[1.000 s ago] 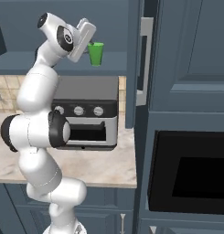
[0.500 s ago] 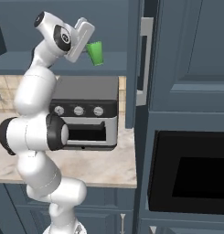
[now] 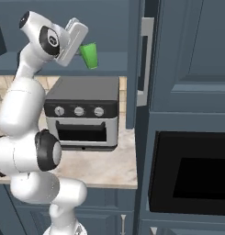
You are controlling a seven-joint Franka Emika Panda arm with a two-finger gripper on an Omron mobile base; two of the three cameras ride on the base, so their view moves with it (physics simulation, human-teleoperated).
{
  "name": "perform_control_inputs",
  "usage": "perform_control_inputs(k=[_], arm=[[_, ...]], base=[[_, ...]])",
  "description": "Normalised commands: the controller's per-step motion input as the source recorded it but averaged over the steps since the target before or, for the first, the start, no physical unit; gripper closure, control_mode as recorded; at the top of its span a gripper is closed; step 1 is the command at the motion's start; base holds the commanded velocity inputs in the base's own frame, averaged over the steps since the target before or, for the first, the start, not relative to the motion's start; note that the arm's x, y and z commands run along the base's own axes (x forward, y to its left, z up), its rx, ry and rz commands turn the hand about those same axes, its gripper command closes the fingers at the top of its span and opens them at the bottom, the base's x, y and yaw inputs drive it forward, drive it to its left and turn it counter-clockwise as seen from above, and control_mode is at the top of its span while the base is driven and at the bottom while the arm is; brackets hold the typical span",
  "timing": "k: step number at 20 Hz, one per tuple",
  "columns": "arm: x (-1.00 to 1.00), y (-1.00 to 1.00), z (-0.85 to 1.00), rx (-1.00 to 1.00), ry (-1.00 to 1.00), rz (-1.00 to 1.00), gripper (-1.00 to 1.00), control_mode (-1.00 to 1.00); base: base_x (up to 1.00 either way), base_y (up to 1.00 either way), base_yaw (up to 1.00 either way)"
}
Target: There is a tray on the dining counter. Grab the cup, mug, and pitcher and place them on the tray. The pitcher may be placed next to the tray if it cannot fit the tray.
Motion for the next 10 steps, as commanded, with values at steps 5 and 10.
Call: perform_control_inputs(k=[5, 10], arm=[[-1.00, 0.00, 0.00, 0.09, -0.09, 0.00, 1.00, -1.00], [-1.00, 0.00, 0.00, 0.17, -0.06, 0.00, 1.00, -1.00]], base=[[0.00, 0.00, 0.00], [0.00, 0.00, 0.00]])
